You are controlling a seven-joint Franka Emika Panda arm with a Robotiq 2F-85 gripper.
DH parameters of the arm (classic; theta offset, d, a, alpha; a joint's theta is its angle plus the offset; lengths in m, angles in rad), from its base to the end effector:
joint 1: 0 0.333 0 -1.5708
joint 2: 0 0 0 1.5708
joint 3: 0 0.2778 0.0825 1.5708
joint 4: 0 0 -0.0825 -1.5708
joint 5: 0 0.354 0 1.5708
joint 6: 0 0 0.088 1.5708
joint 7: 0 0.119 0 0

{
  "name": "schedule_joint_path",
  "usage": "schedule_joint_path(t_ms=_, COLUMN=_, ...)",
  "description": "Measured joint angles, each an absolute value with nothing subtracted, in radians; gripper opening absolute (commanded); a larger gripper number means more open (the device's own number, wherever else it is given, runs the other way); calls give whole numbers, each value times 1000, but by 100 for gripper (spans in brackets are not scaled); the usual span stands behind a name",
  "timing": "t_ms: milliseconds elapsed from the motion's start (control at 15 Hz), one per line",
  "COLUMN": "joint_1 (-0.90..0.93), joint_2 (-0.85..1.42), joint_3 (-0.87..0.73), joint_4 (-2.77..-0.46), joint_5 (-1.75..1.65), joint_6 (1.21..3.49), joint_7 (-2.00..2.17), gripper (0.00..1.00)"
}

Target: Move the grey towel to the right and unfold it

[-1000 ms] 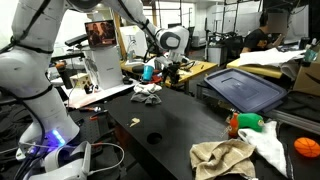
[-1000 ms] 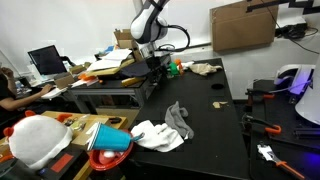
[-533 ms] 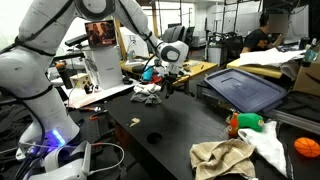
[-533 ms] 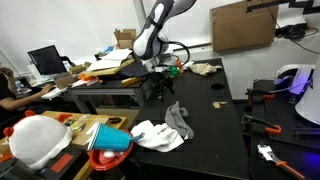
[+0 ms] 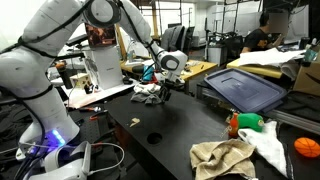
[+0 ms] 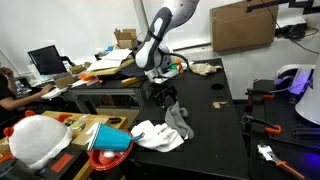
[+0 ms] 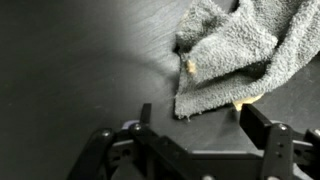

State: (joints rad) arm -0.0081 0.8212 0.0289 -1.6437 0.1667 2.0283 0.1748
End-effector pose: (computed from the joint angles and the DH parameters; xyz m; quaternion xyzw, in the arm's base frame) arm 0.5755 0.0230 0.0935 -0.9649 0.1289 0.2223 0.0548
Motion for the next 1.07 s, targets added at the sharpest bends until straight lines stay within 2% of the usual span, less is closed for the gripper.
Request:
schedule_joint_path(t_ms=467, joint_1=-4, joint_2=823, joint_3=27, joint_4=-1632, joint_5=189, joint_6=2025, joint_7=277, gripper=6)
schedule_joint_path(t_ms=533, joint_1=-3, joint_2=823, joint_3=27, joint_4=-1632, joint_5=195, joint_6=2023, joint_7=284, gripper=1)
schedule_joint_path(t_ms=1067, joint_1=-2, joint_2=793, joint_3=9, joint_4=-1634, joint_5=219, joint_6=1965, joint_7=284, gripper=1)
